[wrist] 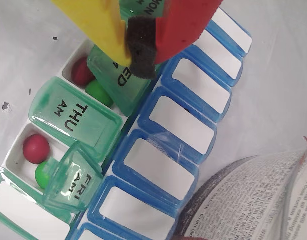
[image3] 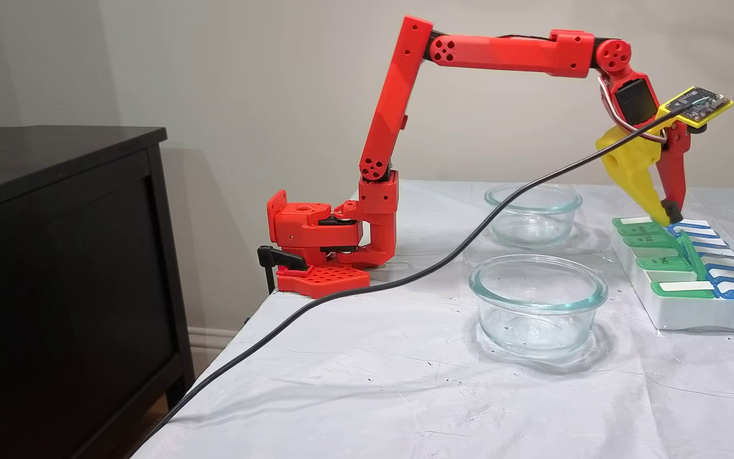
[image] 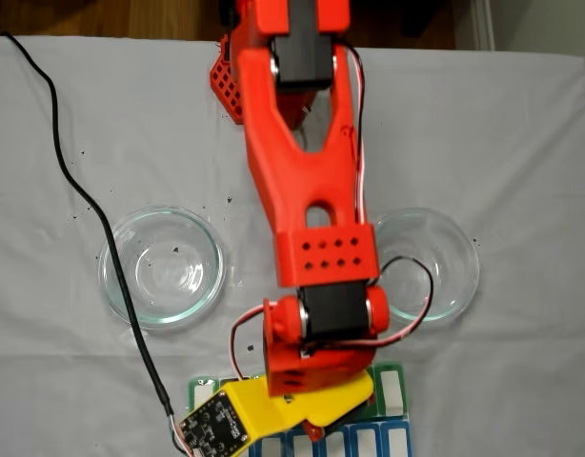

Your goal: Sort medicines into box.

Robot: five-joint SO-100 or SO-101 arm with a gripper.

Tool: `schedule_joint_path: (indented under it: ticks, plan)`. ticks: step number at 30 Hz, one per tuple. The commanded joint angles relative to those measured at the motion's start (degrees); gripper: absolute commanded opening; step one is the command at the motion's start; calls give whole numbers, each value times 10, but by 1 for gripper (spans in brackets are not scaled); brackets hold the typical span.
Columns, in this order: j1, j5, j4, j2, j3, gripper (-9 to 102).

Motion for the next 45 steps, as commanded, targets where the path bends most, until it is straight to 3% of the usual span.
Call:
schedule_joint_path:
  ticks: [1, 25, 45]
  plan:
    - [-16, -4, 38, 4, -74, 0]
    - [9, -3, 67, -34, -97, 0]
    - [8, 5, 85, -52, -19, 0]
